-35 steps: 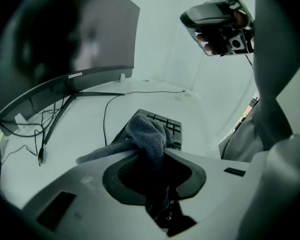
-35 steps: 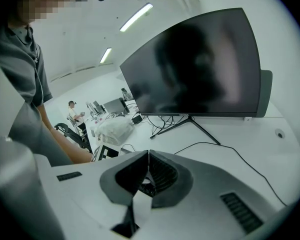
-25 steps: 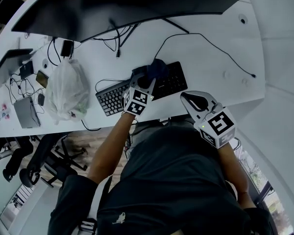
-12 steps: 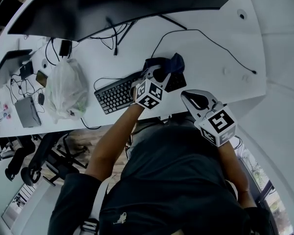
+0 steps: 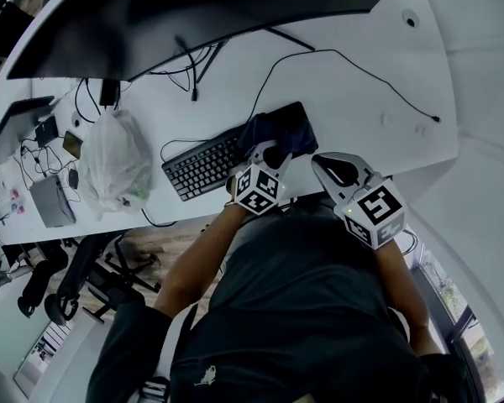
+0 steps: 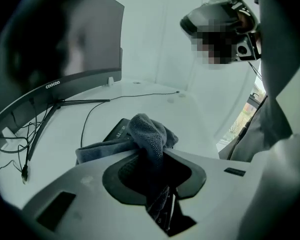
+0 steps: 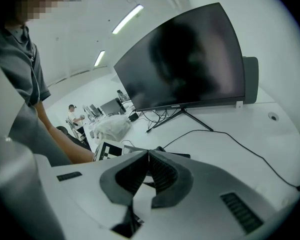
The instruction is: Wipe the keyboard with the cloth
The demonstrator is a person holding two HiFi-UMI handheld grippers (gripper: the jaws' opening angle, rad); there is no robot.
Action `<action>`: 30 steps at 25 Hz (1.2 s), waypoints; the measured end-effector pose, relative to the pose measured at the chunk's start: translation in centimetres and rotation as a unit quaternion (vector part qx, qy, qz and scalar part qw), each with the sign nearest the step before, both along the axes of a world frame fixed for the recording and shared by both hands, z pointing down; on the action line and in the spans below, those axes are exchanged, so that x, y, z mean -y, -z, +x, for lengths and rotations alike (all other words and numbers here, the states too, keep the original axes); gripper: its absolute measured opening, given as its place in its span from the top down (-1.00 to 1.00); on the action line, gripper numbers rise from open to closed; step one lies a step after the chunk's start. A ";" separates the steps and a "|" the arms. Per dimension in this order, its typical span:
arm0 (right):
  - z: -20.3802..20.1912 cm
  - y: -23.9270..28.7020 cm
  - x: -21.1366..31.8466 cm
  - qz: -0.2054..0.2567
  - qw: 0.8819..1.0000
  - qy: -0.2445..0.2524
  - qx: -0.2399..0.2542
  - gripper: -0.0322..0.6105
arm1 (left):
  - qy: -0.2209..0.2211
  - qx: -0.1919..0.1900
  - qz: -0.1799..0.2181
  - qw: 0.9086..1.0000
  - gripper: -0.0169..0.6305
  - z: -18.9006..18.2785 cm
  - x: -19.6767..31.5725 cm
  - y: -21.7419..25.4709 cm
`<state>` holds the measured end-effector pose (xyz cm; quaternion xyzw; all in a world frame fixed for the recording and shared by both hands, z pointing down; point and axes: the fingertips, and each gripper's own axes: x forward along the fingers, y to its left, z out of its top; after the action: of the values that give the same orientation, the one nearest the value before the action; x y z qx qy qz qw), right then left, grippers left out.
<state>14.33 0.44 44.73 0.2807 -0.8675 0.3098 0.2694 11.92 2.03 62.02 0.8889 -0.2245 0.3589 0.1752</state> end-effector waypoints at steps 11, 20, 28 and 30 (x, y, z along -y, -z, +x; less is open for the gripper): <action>-1.7 -0.6 0.4 -0.009 1.000 0.015 -0.004 0.87 | 0.044 -0.001 0.028 0.999 0.72 -1.2 8.8 0.2; -2.2 -1.3 1.9 -0.019 1.000 0.013 -0.003 0.87 | 0.014 -0.002 0.017 1.000 0.72 -0.7 6.0 0.1; -2.5 -1.1 1.5 -0.018 1.000 0.017 -0.007 0.87 | 0.080 0.001 0.008 0.997 0.72 -4.9 10.9 0.5; -2.6 -1.0 1.4 -0.015 1.000 0.020 -0.006 0.87 | 0.069 -0.001 0.012 0.998 0.72 -3.8 8.3 0.5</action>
<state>11.78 -0.99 45.76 0.2615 -0.8663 0.3160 0.2853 8.12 -6.25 61.51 0.8739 -0.2890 0.3421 0.1891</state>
